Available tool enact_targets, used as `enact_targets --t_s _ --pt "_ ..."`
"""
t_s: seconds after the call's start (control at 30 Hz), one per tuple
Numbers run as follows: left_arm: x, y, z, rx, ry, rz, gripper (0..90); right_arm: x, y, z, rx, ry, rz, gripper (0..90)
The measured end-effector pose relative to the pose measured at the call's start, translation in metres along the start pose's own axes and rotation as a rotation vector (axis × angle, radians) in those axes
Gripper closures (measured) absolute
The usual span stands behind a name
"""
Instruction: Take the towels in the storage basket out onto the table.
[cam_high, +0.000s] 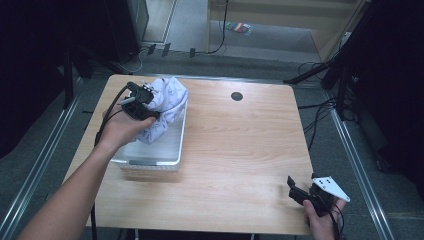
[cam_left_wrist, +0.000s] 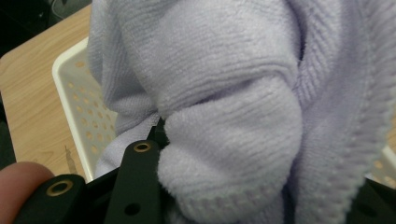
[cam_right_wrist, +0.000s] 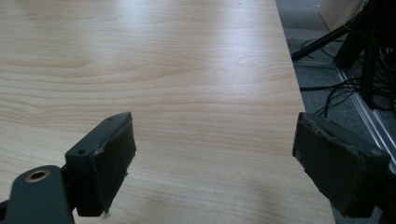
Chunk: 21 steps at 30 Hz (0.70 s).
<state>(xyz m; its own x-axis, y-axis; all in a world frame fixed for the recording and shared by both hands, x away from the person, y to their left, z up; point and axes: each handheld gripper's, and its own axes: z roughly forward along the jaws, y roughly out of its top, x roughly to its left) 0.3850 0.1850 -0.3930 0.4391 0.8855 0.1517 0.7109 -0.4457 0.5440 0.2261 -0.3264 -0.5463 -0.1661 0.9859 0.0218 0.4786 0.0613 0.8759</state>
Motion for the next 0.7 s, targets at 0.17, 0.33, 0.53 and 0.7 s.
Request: enact_targets --t_s 0.17,0.33,0.53,0.7 --pt "-0.006 0.006 -0.007 -0.013 -0.009 0.019 58.9 0.000 0.000 0.000 0.000 0.000 0.000 13.4" --pt "-0.013 0.013 -0.011 -0.024 -0.011 0.036 58.7 0.000 0.000 0.000 -0.001 0.000 0.000 13.4" --pt "-0.025 0.019 -0.014 -0.030 -0.033 0.061 58.2 0.000 0.000 0.000 -0.003 0.001 0.000 13.4" --pt "-0.033 0.024 -0.015 -0.035 -0.051 0.070 58.0 0.000 0.000 0.000 -0.002 0.001 0.000 13.4"
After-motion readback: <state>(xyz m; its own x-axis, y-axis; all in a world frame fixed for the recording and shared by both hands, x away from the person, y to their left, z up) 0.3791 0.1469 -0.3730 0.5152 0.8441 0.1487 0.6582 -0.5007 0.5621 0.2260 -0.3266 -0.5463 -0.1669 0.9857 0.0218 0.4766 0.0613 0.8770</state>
